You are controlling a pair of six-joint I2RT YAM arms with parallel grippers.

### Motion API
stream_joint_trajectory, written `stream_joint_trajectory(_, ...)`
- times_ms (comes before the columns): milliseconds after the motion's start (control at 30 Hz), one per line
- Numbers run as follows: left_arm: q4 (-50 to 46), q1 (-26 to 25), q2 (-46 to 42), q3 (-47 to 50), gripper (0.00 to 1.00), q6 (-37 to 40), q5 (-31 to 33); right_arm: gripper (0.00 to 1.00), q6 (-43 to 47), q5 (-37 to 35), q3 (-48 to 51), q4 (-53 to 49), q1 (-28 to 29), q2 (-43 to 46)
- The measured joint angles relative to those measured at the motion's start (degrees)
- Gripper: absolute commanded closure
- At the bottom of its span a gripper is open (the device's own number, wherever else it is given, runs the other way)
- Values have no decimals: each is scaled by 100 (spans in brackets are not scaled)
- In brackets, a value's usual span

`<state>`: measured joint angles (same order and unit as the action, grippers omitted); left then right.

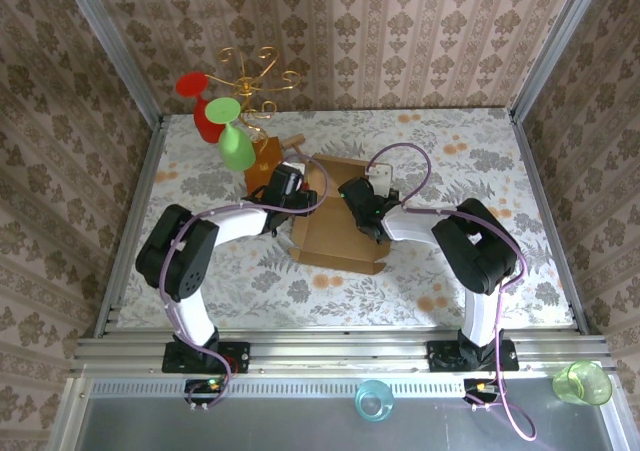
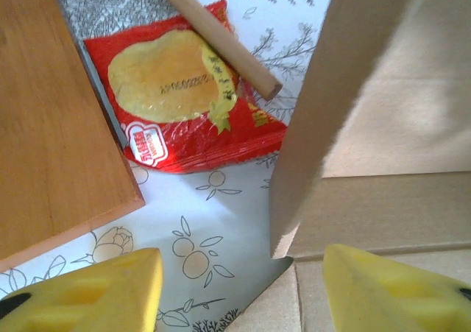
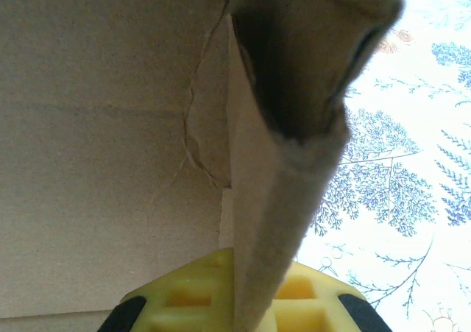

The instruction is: Fold the paper box

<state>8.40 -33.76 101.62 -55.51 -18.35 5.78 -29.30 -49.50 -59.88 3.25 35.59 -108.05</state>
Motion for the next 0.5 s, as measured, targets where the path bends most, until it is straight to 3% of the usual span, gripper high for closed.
stream_joint_trajectory(500,22,0,356,-640,47,96,385,100,369,385,203,404,-111,122)
